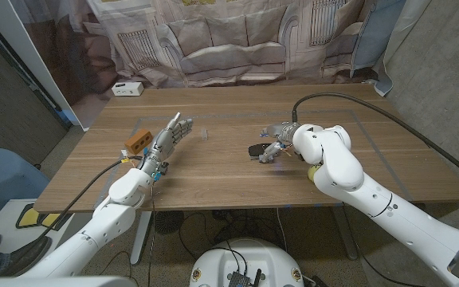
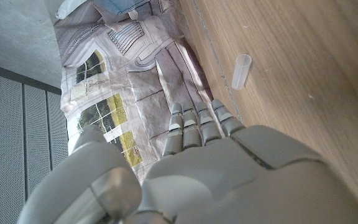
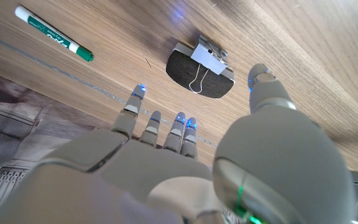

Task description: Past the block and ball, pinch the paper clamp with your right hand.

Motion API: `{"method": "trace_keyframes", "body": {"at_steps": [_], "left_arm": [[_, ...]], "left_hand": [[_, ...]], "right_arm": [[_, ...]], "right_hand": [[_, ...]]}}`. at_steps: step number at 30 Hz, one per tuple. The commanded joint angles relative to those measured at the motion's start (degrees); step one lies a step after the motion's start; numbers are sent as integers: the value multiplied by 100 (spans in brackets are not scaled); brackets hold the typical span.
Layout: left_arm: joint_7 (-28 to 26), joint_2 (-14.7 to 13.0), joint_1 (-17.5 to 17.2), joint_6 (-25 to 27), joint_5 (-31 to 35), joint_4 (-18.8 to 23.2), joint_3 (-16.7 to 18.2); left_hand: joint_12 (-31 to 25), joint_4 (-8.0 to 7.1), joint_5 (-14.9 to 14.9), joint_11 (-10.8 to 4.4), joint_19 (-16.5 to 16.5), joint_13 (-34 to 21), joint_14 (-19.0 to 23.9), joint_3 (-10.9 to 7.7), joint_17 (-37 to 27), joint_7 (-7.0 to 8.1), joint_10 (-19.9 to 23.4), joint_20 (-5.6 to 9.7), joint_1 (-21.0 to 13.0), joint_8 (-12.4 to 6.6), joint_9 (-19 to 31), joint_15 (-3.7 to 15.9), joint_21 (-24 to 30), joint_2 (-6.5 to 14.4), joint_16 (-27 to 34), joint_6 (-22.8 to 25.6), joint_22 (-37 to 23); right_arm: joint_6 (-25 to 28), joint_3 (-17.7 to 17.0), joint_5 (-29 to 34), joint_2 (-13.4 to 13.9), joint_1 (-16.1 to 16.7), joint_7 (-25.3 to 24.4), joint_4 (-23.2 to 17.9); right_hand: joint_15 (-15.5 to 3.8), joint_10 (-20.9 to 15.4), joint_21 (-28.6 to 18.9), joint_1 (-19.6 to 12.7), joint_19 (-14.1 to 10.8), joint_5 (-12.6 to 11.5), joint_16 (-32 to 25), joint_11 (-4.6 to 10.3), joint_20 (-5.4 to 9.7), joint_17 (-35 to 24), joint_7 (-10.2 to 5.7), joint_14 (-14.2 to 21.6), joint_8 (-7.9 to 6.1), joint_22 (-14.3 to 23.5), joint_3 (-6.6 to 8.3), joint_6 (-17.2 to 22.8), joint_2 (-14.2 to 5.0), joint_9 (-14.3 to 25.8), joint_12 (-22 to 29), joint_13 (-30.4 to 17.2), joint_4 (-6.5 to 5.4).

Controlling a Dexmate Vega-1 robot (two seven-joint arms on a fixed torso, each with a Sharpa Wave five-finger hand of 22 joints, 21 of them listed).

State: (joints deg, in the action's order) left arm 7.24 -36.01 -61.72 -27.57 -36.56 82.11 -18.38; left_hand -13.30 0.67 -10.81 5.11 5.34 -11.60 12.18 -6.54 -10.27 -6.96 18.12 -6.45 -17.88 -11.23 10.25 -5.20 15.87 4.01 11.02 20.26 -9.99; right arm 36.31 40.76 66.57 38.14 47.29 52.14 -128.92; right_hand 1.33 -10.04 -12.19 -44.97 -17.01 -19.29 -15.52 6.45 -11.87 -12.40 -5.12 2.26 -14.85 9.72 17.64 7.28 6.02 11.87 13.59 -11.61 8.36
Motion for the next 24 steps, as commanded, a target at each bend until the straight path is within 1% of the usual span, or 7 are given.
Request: {"method": "trace_keyframes", "body": {"at_steps": [1,4,5,9,12,14,24], "left_arm": [[-66,-40,-76,21,10,106,16],[-105,-55,-105,29,25,145,27],[-108,-59,-112,31,21,154,32],[-138,-78,-136,42,26,191,50],[-128,-66,-132,25,15,178,53],[-112,-58,-122,23,9,162,47],[-36,5,-41,8,-24,19,13]], "left_hand": [[24,21,5,-16,22,-10,-15,-12,-9,1,36,-28,-30,15,17,0,-11,36,-13,46,-20],[25,23,5,12,23,-11,-12,-13,-9,3,38,-31,-30,15,17,-3,-19,39,-12,48,-21],[28,24,5,-17,26,-11,-13,-14,-9,4,32,-29,-30,15,17,-5,-23,40,-12,49,-21],[27,28,5,-34,30,-11,-10,-15,-9,-2,39,-32,-30,14,18,-1,-32,44,-11,55,-21],[31,31,6,6,33,-11,-11,-17,-9,0,34,-30,-30,15,18,-1,-42,46,-12,57,-22],[29,33,6,-22,34,-12,-14,-17,-9,3,42,-30,-30,16,18,3,-49,48,-13,54,-22],[31,37,7,-20,39,-12,-10,-19,-9,-2,44,-30,-29,16,18,4,-63,51,-11,59,-22]], "right_arm": [[-136,119,-78,92,-48,-374,129],[-179,126,-152,92,-82,-410,174],[-194,133,-168,95,-97,-422,189],[-238,174,-195,102,-154,-470,246],[-263,216,-205,109,-237,-373,299],[-264,230,-224,124,-283,-280,314],[-178,273,-242,152,-413,-55,347]], "right_hand": [[-13,-63,-39,-77,-39,-50,-24,24,-7,-10,-73,61,-40,29,55,44,-9,26,14,-15,3],[-19,-88,-41,-96,-62,-65,-27,48,14,-10,-77,80,-46,28,58,66,-12,27,15,-16,6],[-21,-115,-40,-104,-69,-72,-31,50,17,-10,-76,95,-48,28,59,72,-11,27,23,-17,8],[-45,-148,-39,-137,-97,-98,-43,56,18,-10,-81,142,-60,27,66,113,-16,28,23,-19,13],[-52,-177,-38,-155,-116,-114,-44,66,22,-11,-104,154,-64,27,69,129,-19,28,27,-20,15],[-52,-176,-37,-163,-119,-120,-44,61,23,-11,-105,157,-63,27,71,129,-22,29,24,-20,15],[-55,-169,-23,-197,-127,-151,-35,61,15,-14,-79,157,-50,26,77,112,-28,30,3,-22,16]]}}
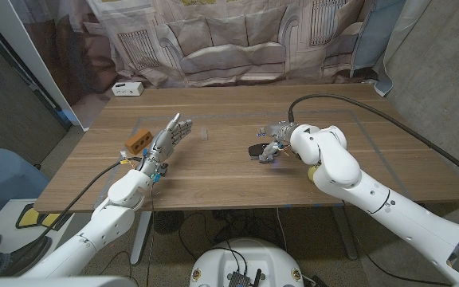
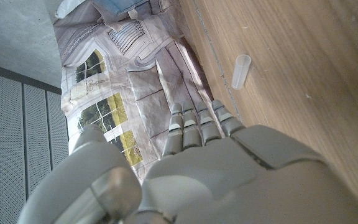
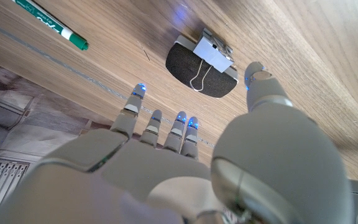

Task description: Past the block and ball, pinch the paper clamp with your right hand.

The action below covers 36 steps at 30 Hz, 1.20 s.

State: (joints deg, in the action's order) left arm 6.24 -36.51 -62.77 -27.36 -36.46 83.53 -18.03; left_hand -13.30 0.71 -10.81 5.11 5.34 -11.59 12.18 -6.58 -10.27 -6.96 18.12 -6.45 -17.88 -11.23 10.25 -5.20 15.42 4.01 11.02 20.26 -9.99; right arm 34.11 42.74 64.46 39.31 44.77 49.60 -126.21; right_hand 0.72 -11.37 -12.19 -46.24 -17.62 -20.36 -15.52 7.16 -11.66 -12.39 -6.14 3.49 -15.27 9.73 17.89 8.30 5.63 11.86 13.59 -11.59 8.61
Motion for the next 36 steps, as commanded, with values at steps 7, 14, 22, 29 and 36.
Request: {"method": "trace_keyframes", "body": {"at_steps": [7,14,22,29,36], "left_arm": [[99,83,125,2,-36,-192,-52],[107,87,164,9,-25,-219,-61],[143,85,223,54,-25,-247,-88],[177,90,274,77,-21,-266,-114],[188,101,307,98,-21,-284,-133]], "left_hand": [[30,38,7,-15,42,-14,-11,-15,-9,-1,53,-34,-26,20,18,-5,-37,54,-12,55,-23],[37,41,8,-13,44,-14,-8,-17,-9,8,41,-33,-25,21,18,5,-48,57,-11,54,-23],[39,45,8,-18,49,-15,-10,-18,-9,10,41,-33,-24,20,18,4,-61,61,-12,61,-24],[38,48,9,-26,54,-15,-9,-19,-9,5,47,-28,-22,20,18,1,-72,63,-12,63,-24],[41,51,9,-36,57,-15,-7,-20,-9,4,45,-26,-21,23,18,4,-84,65,-12,57,-25]], "right_arm": [[21,61,-254,65,-197,163,145],[106,89,-348,103,-182,53,172],[189,169,-386,144,-183,-77,222],[290,206,-345,188,-160,-124,217],[323,215,-414,218,-148,-154,194]], "right_hand": [[-7,-87,-22,-107,-102,-76,-41,-8,-2,-16,13,71,-22,26,58,61,5,31,7,-25,-7],[-9,-94,-23,-145,-135,-100,-36,-10,-12,-16,-1,77,-13,26,66,51,2,32,-2,-27,1],[-18,-89,-19,-164,-151,-118,-33,-10,-22,-18,1,84,-5,26,68,39,1,33,-14,-28,0],[-13,-137,-10,-163,-164,-139,-27,24,-26,-23,-38,85,-19,26,59,89,4,34,-9,-30,-16],[-6,-213,-20,-165,-231,-164,-29,47,-7,-30,-60,109,-27,26,51,124,2,35,4,-33,-31]]}}
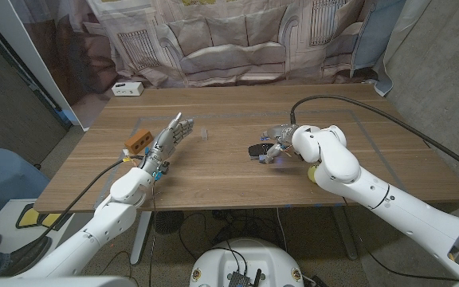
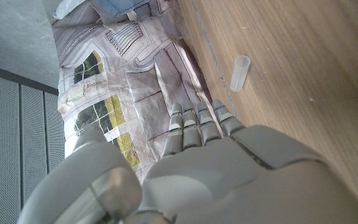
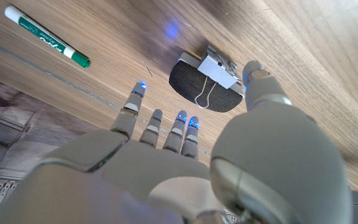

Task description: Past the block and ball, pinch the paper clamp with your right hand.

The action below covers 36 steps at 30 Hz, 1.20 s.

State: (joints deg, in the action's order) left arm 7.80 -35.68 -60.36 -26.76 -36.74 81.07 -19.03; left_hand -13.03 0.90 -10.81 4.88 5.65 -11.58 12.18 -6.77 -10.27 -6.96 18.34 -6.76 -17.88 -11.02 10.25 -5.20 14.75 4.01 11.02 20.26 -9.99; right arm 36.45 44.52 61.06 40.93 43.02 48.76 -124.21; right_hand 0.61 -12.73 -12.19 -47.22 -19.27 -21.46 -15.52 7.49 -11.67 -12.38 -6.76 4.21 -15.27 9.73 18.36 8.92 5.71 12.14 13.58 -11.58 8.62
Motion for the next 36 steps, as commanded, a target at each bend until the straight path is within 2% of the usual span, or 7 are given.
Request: {"method": "trace_keyframes", "body": {"at_steps": [1,7,18,22,26,27,36], "left_arm": [[36,22,70,41,4,-42,-37],[34,19,78,78,10,-36,-58],[29,2,94,110,35,4,-77],[32,3,98,115,30,4,-79],[42,2,110,121,33,-3,-87],[40,3,112,126,33,-3,-88],[92,34,147,123,11,-78,-114]], "left_hand": [[15,33,9,-6,26,-16,-8,-1,-9,5,21,4,-21,3,18,5,-20,66,-12,56,-25],[11,36,9,8,31,-17,-7,-2,-9,12,35,3,-19,2,18,-1,-29,67,-12,61,-25],[17,42,10,-6,38,-17,-3,-3,-9,5,26,6,-16,4,19,4,-49,70,-11,58,-26],[18,45,11,-1,39,-17,-5,-3,-9,8,27,-2,-14,3,19,0,-57,70,-12,62,-26],[18,46,11,-1,41,-18,-6,-3,-9,4,29,-3,-13,3,19,2,-62,71,-13,62,-27],[19,47,11,4,42,-18,-5,-4,-9,8,26,-5,-12,3,19,0,-64,71,-12,61,-27],[21,53,11,2,45,-18,-9,-4,-9,7,27,1,-9,0,19,2,-84,74,-14,73,-27]], "right_arm": [[91,41,-90,59,21,-62,-6],[110,24,-264,81,24,-131,-4],[187,165,-102,84,20,-320,36],[227,151,-121,88,32,-317,27],[245,150,-145,89,24,-313,48],[252,154,-145,87,19,-310,54],[319,181,-152,86,11,-326,60]], "right_hand": [[9,-79,-20,-67,-71,-55,-32,14,-7,-31,-1,46,-29,26,3,69,-6,7,4,-34,-33],[7,-132,-13,-57,-97,-77,-50,60,-1,-38,-40,111,-51,26,-11,141,-2,9,7,-36,-51],[-17,-258,-10,-70,-168,-118,-83,123,-15,-48,-92,235,-89,27,-20,266,-14,11,22,-40,-69],[-101,-418,-23,-85,-279,-150,-131,269,5,-50,-179,411,-138,28,-29,415,-17,14,48,-43,-79],[-160,-533,-25,-92,-328,-164,-153,307,9,-51,-247,499,-170,28,-31,505,-26,17,70,-43,-87],[-167,-567,-17,-97,-336,-171,-150,388,8,-48,-245,517,-174,27,-36,523,-23,19,70,-43,-88],[-215,-731,-14,-117,-417,-194,-185,362,-11,-45,-288,681,-251,28,-37,736,-38,26,88,-44,-97]]}}
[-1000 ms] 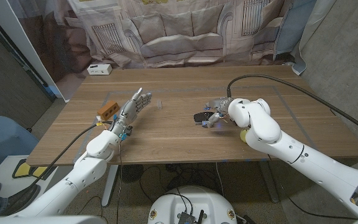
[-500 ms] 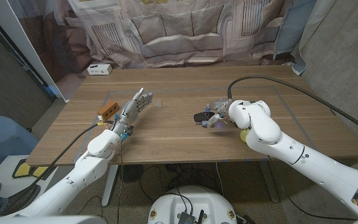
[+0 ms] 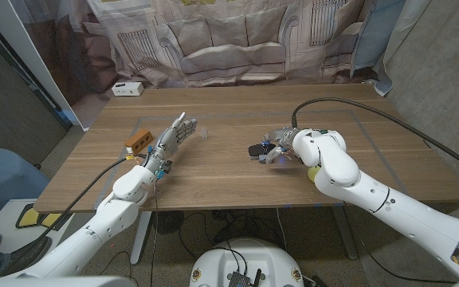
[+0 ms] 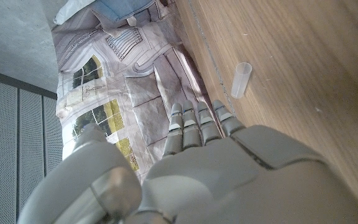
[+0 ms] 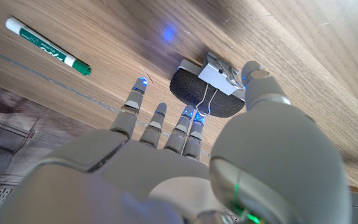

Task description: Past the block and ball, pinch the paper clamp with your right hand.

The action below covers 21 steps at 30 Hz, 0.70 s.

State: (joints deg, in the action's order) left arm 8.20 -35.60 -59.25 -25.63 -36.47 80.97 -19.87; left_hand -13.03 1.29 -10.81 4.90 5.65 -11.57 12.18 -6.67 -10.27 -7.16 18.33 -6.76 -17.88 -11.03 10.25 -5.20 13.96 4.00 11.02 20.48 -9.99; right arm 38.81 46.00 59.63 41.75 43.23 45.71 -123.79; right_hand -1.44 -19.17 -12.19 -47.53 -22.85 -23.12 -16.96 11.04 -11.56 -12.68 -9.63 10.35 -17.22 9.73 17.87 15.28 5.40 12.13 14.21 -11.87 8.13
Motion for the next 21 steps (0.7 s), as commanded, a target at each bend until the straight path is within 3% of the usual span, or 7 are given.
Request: {"method": "trace_keyframes", "body": {"at_steps": [1,5,7,21], "left_arm": [[52,27,37,12,-16,-72,-31],[59,25,37,4,-20,-83,-28],[62,22,36,1,-23,-85,-25],[50,7,-3,-42,-34,-75,9]], "left_hand": [[22,15,12,19,48,-19,-9,-15,-9,26,28,6,-8,3,19,-2,-8,74,-14,46,-28],[24,17,12,20,48,-19,-11,-15,-9,25,25,8,-7,2,19,-5,-14,75,-15,48,-28],[23,18,12,18,50,-19,-10,-15,-9,39,28,10,-6,11,19,-7,-17,75,-15,28,-28],[27,23,12,14,56,-20,-14,-16,-10,29,23,11,-2,4,19,-3,-36,78,-16,46,-29]], "right_arm": [[92,35,-8,2,-8,-29,17],[137,44,1,-8,1,-52,9],[148,33,-30,-14,8,-73,5],[202,61,-119,-36,-6,-206,30]], "right_hand": [[-12,-91,-15,-87,-65,-31,-40,14,-15,-16,-3,70,-60,28,13,111,-10,28,24,-16,-49],[-23,-147,-13,-100,-93,-39,-54,11,-11,-16,-7,131,-77,28,21,162,-29,30,29,-17,-53],[-30,-204,-15,-105,-127,-45,-58,78,-11,-16,-23,168,-100,28,25,226,-46,32,36,-18,-60],[-49,-325,-20,-137,-218,-59,-64,10,-36,-14,-50,263,-145,30,44,358,-93,37,42,-22,-67]]}}
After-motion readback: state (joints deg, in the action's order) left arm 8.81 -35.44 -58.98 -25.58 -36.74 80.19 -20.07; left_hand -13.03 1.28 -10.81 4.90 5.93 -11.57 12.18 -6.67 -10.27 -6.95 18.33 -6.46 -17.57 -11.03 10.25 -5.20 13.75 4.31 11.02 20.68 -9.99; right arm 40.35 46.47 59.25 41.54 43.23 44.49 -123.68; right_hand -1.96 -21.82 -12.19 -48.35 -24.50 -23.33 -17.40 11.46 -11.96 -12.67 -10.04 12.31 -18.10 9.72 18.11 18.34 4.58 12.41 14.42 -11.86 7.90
